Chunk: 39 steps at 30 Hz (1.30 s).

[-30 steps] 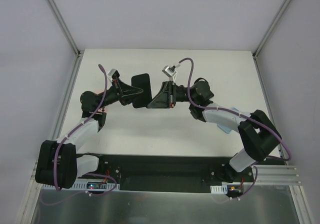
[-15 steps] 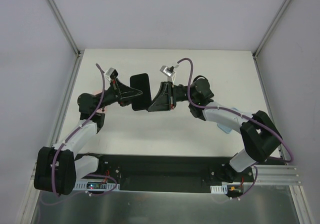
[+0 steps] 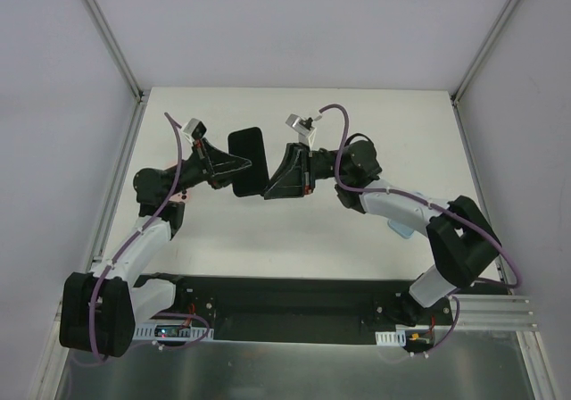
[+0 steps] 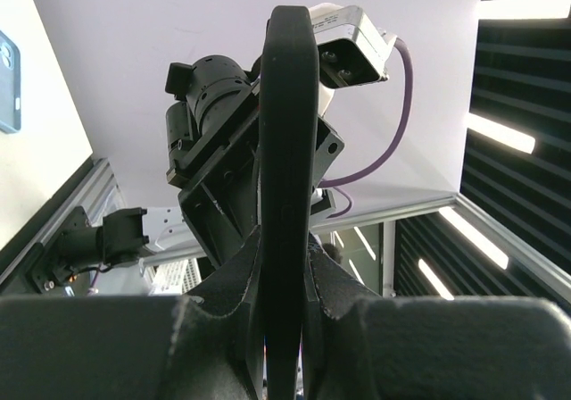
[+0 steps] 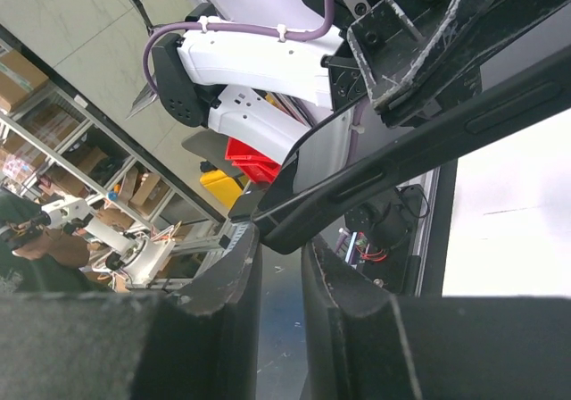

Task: Take the phone out of the phone case
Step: Remove the phone case from the phone.

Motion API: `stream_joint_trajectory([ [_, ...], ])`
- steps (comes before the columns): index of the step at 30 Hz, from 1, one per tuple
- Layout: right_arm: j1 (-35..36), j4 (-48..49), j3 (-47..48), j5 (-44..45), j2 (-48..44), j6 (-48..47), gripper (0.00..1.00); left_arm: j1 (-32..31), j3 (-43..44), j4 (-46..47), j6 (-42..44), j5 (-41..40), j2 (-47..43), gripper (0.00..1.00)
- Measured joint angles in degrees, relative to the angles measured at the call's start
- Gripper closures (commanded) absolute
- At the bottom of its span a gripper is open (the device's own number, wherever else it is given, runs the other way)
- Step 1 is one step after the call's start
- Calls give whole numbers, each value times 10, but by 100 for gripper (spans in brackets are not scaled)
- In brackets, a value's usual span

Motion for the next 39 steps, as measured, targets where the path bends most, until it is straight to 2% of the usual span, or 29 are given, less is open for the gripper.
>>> stream_joint_trajectory([
  [15, -8, -8, 34, -14, 27, 14, 99, 10, 0, -10, 2, -9, -11, 100],
  [28, -32, 60, 41, 18, 78, 133, 98, 19, 0, -41, 22, -49, -11, 100],
  [34, -34, 37, 47, 36, 78, 160, 98, 23, 1, -41, 22, -60, -11, 100],
  [39, -35, -25, 53, 55, 67, 165, 99, 28, 3, -44, 26, -66, -11, 100],
])
